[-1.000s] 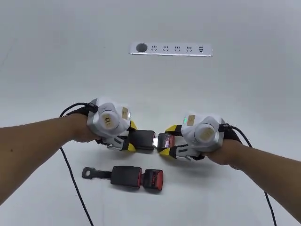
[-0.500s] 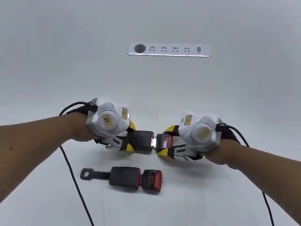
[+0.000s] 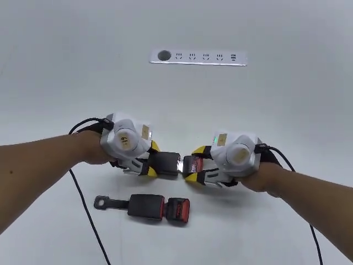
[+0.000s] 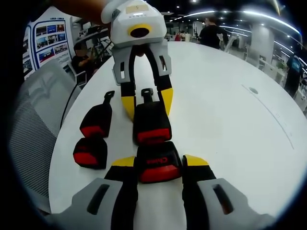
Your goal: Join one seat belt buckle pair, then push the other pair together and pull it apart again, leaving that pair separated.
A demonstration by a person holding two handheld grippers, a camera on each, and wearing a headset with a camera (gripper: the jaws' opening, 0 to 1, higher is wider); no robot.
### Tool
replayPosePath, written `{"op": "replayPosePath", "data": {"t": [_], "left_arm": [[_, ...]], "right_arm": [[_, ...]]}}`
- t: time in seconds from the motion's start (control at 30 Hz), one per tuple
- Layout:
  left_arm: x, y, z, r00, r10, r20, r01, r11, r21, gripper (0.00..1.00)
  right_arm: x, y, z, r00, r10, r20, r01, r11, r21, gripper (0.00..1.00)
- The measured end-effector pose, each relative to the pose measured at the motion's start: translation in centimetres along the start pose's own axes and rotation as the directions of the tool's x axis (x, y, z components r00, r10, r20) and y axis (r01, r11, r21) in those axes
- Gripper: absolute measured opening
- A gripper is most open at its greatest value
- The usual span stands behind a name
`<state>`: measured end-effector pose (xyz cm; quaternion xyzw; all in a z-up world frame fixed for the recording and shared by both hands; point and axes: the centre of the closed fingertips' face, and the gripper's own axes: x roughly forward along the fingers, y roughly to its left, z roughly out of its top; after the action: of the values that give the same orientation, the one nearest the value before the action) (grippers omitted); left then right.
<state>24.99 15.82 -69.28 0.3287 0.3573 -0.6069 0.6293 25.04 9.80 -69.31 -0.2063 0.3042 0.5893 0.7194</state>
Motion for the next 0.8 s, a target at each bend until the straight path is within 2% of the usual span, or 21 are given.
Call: {"op": "replayPosePath", "data": {"t": [0.37, 0.8], "left_arm": [[-0.01, -0.03, 0.05, 0.9999, -0.009, 0.009, 0.009, 1.000, 0.014, 0.32], [-0.01, 0.03, -0.05, 0.9998, -0.008, 0.018, 0.008, 1.000, 0.010, 0.32]], "right_arm": [[-0.02, -0.02, 0.02, 0.9996, 0.016, 0.023, -0.016, 1.000, -0.002, 0.35], [-0.30, -0.17, -0.18, 0.9996, 0.024, 0.010, -0.024, 0.999, -0.035, 0.35]]}}
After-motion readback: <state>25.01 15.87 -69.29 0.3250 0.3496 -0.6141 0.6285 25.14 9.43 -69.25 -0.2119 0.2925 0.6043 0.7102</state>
